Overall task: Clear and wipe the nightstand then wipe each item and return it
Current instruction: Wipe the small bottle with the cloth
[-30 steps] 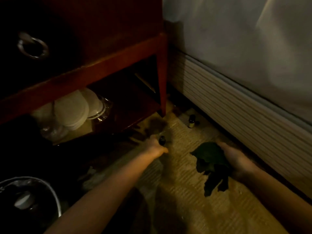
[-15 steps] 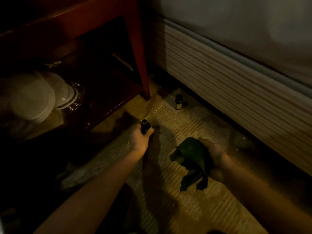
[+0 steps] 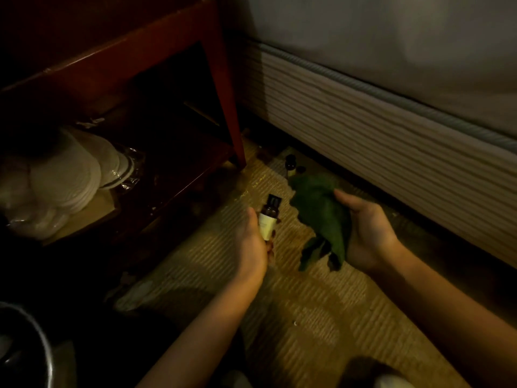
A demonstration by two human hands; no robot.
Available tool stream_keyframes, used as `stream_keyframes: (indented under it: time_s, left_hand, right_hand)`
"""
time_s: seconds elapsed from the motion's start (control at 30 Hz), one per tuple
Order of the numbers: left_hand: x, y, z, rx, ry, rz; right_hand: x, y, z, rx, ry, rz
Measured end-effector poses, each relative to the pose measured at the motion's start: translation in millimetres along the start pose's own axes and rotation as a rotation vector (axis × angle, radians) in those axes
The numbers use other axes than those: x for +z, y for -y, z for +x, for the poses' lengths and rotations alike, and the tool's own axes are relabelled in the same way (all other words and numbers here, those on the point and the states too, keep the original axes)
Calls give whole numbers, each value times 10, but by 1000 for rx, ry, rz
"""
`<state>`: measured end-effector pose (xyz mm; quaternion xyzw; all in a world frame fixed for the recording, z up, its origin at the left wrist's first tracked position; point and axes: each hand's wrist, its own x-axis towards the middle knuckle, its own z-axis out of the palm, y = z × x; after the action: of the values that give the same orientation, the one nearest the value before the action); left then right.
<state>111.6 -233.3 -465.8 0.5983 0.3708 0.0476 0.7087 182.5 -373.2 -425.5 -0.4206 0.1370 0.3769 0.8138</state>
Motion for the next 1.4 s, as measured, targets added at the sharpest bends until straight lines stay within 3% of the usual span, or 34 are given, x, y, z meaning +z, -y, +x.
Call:
stream_keyframes:
  time_s: [0.07,0.1,0.2,0.23,0.3,0.4,0.5,0.57,0.63,0.7,0.87,0.93,1.0,1.07,1.17,1.23,1.33,1.4]
  left_hand:
    - [49,-39,-181,13,24,133]
    - [84,-71,-267,71,32,167]
    - [111,-185,-447,205,26,143]
    - [89,-203,-475,249,9,167]
    - [25,-215,-528,384,-20,301]
    - [-81,-169,-580,684,2,643]
    - [-156,-166,-640,839,67,870]
    - [-141,-270,-730,751,66,770]
    - [-100,-466,-793,543,36,663]
    - [-114,-652,-792,353,91,614]
    - [-177,-917,-786,-56,447,623]
    - [-175,-973,-780,-115,506,613]
    - [-106,-1013,-806,-9,377,683]
    - [-44,-997,-860,216,183,731]
    - [-18,-854,-937,822,-23,1043]
    - [-56,-789,-944,1085,-72,1211]
    - [-126,-692,-853,1162,-75,1079]
    - [-149,-675,-799,934,-35,686]
  right_hand:
    - [133,-22,-101,-113,78,-163]
    - [198,-72,-158,-198,94,-375]
    - [258,-269,-289,-689,36,-1343]
    - [252,-311,-318,-833,-9,-1545]
    - [317,-345,-400,-930,-48,-1675]
    - [385,-316,-457,-850,-86,-1755]
    - [401,-221,-446,-586,-46,-1720]
    - [403,-200,-467,-553,-25,-1426]
    - [415,-280,-500,-640,-93,-1091]
    - [397,-379,-536,-788,-85,-935]
    - [309,-390,-670,-1087,127,-891]
    - [309,-333,-658,-1099,163,-904]
    - [370,-262,-631,-996,125,-790]
    - [474,-158,-604,-876,-4,-780]
    - [627,61,-611,-480,-175,-1275]
    - [711,191,-648,-305,-192,-1402]
    - [746,283,-706,-242,-253,-1133]
    - [724,283,-669,-193,-229,-803]
